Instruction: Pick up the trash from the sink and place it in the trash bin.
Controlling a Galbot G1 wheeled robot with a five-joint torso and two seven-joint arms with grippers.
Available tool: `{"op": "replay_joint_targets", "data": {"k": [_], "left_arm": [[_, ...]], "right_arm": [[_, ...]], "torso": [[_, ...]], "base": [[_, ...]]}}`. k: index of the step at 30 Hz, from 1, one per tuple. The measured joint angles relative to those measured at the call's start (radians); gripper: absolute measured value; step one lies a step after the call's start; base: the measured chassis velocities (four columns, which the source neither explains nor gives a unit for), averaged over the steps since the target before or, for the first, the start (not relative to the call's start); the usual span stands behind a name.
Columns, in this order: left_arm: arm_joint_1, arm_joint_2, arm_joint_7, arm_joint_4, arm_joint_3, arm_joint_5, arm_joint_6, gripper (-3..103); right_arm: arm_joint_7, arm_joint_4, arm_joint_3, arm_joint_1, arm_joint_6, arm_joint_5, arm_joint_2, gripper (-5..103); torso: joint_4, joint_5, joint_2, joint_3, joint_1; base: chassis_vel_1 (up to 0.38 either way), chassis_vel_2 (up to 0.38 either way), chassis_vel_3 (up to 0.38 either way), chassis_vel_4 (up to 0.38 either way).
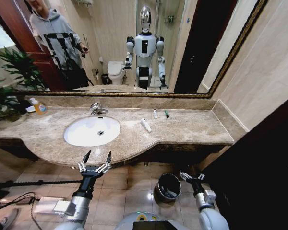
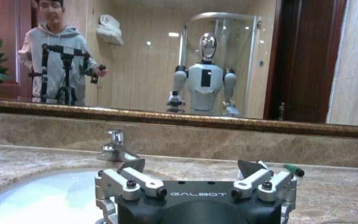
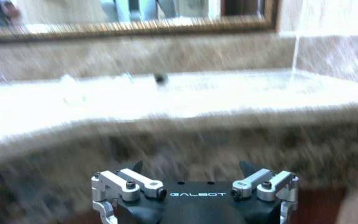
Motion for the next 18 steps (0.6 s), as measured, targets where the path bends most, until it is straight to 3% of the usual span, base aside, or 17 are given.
{"op": "replay_joint_targets", "data": {"k": [10,18], "left_arm": [[0.0,0.0,0.0,0.0,0.0,0.0,0.0,100],[0.0,0.0,0.0,0.0,0.0,0.0,0.0,100]], "right_arm": [[0.005,0.175,-0.083,0.099,-0.106,-0.022,-0.026,100],[-0.027,0.101,-0.167,0.279,-0.164,0.021,-0.148,100]], "torso": [[0.0,0.0,0.0,0.0,0.0],[0.0,0.0002,0.0,0.0,0.0]], "base": [[0.0,0.0,0.0,0.0],[0.0,0.0,0.0,0.0]]}}
